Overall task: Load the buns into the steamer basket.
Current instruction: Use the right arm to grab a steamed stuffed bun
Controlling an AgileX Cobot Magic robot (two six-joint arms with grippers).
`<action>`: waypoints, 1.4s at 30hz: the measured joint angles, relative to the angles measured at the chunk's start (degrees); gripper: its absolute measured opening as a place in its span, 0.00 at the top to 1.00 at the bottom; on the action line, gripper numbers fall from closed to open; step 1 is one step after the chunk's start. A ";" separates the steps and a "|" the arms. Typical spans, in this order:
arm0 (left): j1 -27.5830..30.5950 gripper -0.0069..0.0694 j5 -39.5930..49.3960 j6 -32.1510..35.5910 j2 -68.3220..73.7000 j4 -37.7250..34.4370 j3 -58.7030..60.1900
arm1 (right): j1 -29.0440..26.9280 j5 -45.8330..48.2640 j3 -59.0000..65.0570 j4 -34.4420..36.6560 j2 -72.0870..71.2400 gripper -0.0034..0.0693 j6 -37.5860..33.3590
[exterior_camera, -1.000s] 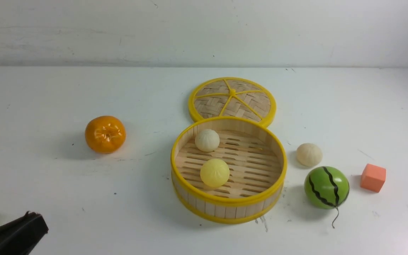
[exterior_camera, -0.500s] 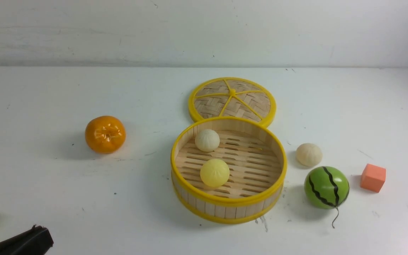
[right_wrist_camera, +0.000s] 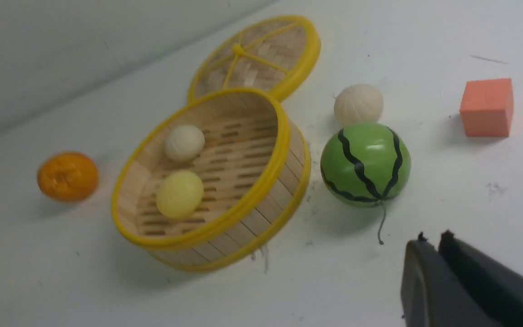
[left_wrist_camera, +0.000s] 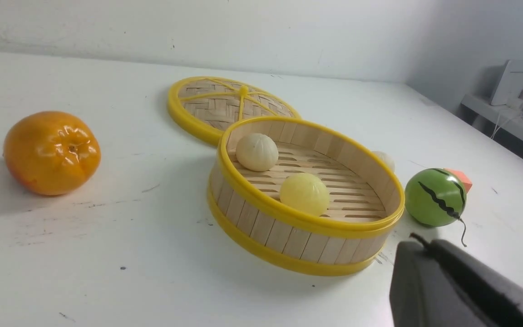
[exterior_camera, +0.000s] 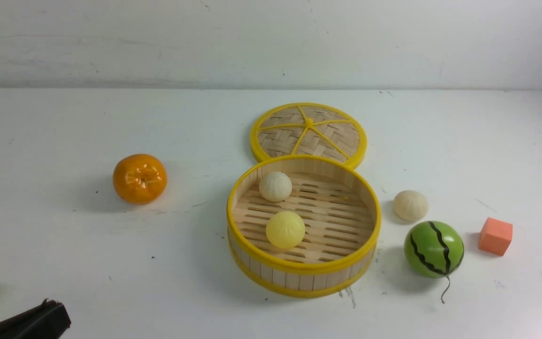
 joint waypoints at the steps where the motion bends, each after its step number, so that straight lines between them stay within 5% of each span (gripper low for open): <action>1: 0.00 0.92 0.00 0.00 0.00 0.00 0.00 | 0.00 3.55 -4.62 -1.49 6.55 0.94 -2.43; 12: 0.00 0.91 0.00 0.00 0.00 0.01 0.00 | 0.11 13.50 -33.17 -6.84 50.04 0.95 -6.89; 18: 0.00 0.90 0.05 0.00 0.00 0.01 0.00 | 5.97 17.39 -50.65 -9.85 73.49 0.94 -6.44; 25: 0.00 0.90 0.05 0.00 0.00 0.01 0.00 | 8.88 21.73 -65.05 -15.61 87.00 0.89 -2.80; 31: 0.00 0.90 0.05 0.00 0.00 0.01 0.00 | 8.99 23.49 -73.49 -16.78 95.46 0.72 -0.27; 36: 0.00 0.90 0.05 0.00 0.00 0.01 0.00 | 8.48 20.84 -74.66 -16.95 98.75 0.59 0.86; 42: 0.00 0.90 0.05 0.00 0.00 0.01 0.00 | 7.42 19.19 -74.95 -16.96 99.00 0.57 1.18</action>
